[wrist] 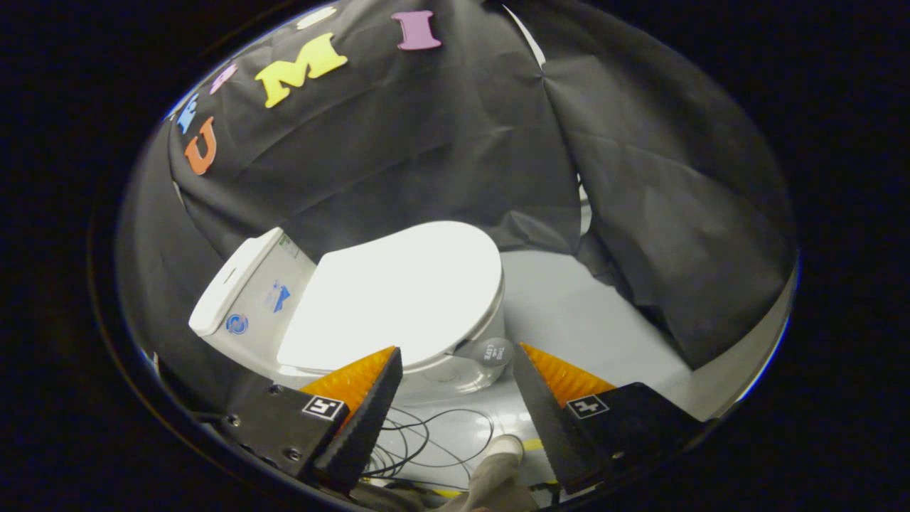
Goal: Open the toilet lid.
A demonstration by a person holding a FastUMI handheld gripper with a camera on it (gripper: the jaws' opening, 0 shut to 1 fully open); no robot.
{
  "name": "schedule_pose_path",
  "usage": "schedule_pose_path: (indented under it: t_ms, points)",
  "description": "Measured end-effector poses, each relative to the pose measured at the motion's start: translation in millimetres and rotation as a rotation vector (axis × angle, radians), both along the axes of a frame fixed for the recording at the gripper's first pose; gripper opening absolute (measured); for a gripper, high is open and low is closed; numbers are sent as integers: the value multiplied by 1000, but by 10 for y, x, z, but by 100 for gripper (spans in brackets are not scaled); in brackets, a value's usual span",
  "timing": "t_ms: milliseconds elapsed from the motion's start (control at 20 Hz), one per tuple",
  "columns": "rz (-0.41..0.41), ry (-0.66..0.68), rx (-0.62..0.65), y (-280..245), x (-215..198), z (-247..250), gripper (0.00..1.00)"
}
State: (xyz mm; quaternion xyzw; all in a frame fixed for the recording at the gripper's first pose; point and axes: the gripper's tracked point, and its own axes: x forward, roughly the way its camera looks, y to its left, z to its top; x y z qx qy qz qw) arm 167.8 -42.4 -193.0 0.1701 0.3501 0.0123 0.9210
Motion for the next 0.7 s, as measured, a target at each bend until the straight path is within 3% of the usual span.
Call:
schedule_pose_path:
  t_ms: [700]
  points:
    - [-75, 214, 261, -175, 416, -727, 95]
